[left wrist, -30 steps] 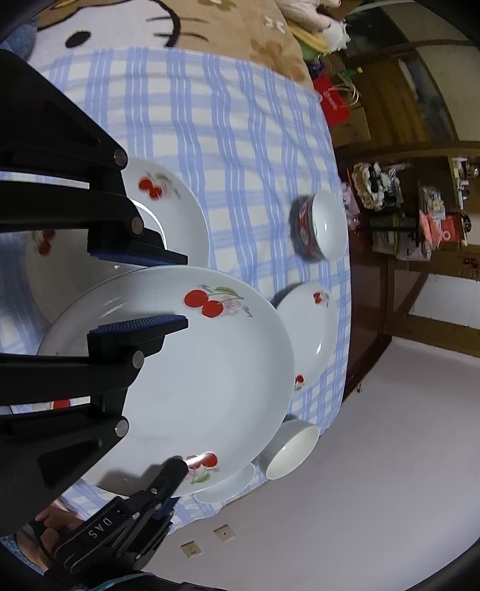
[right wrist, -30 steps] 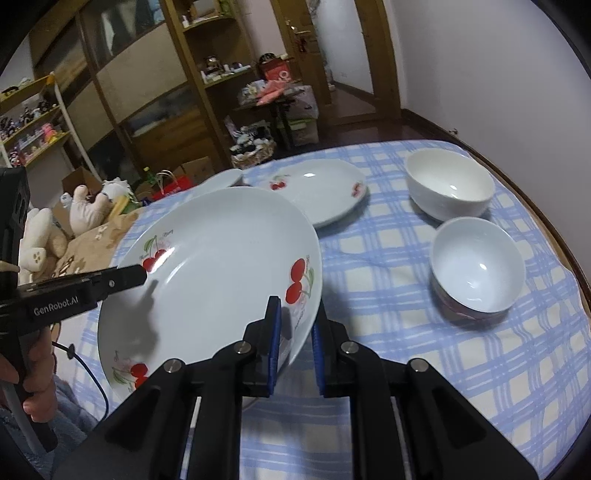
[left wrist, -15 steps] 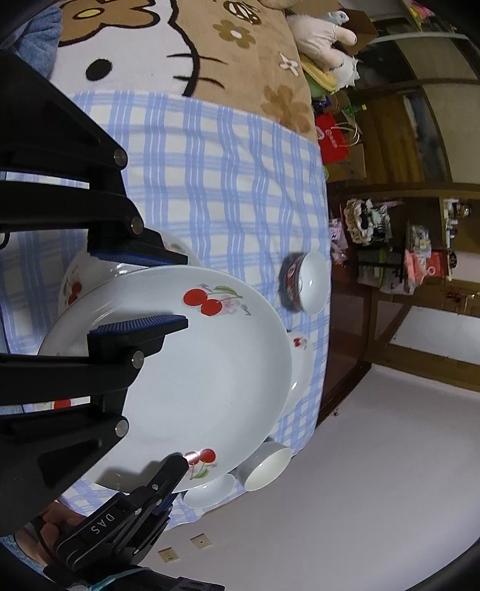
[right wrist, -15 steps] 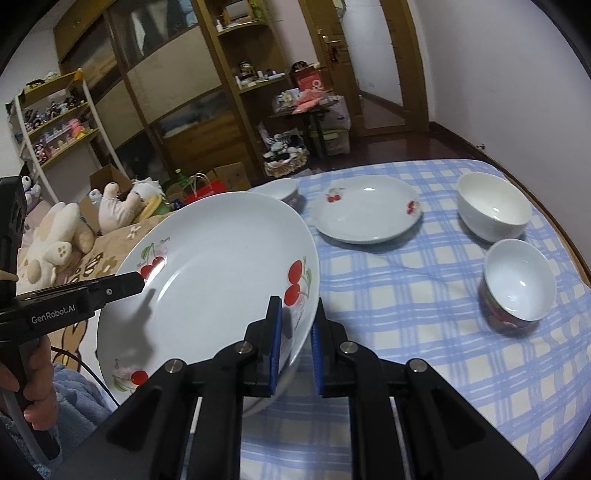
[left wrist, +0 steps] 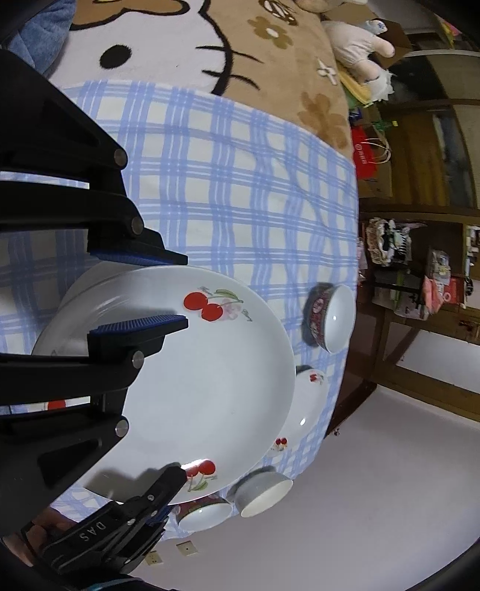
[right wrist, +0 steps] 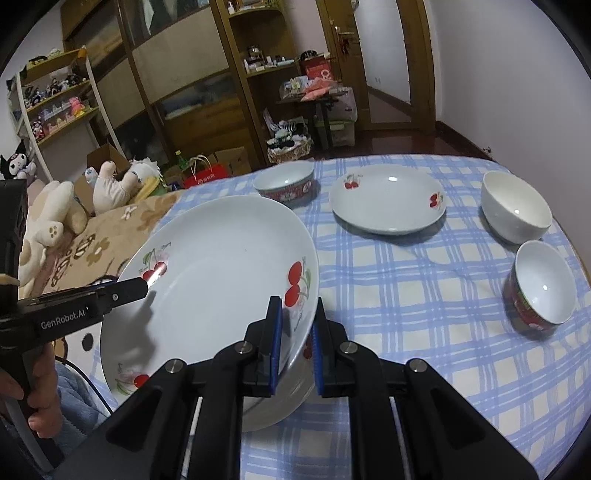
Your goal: Organize plates and bowls
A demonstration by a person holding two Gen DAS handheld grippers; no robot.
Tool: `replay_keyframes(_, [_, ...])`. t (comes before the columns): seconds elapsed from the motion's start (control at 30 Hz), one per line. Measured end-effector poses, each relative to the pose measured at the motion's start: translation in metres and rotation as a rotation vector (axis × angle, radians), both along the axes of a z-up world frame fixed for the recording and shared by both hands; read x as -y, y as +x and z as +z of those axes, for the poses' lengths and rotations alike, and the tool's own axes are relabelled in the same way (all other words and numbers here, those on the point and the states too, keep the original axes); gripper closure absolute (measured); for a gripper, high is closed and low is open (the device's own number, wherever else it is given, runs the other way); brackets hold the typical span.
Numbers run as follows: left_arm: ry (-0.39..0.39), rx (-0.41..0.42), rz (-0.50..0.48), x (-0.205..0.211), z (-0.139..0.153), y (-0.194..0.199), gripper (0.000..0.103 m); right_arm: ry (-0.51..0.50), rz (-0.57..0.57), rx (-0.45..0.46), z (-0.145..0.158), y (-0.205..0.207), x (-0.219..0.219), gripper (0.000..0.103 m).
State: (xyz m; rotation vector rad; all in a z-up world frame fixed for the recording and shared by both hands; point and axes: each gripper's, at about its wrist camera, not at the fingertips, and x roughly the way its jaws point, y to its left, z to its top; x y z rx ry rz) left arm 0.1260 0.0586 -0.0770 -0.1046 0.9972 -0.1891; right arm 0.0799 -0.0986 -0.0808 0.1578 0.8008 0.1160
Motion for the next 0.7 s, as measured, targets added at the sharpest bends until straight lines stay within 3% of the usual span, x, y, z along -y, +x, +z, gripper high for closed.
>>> replay_keyframes(0.37, [0.057,-0.107,-0.015,0.013,-0.037,0.011,0.078,0.02,-0.008,-0.052,-0.033,0.006,0.01,0.088])
replay_keyframes(0.7, [0.084,-0.151,-0.01,0.017,-0.052,0.018,0.078,0.014,0.006,-0.07,-0.045,0.012,0.009,0.088])
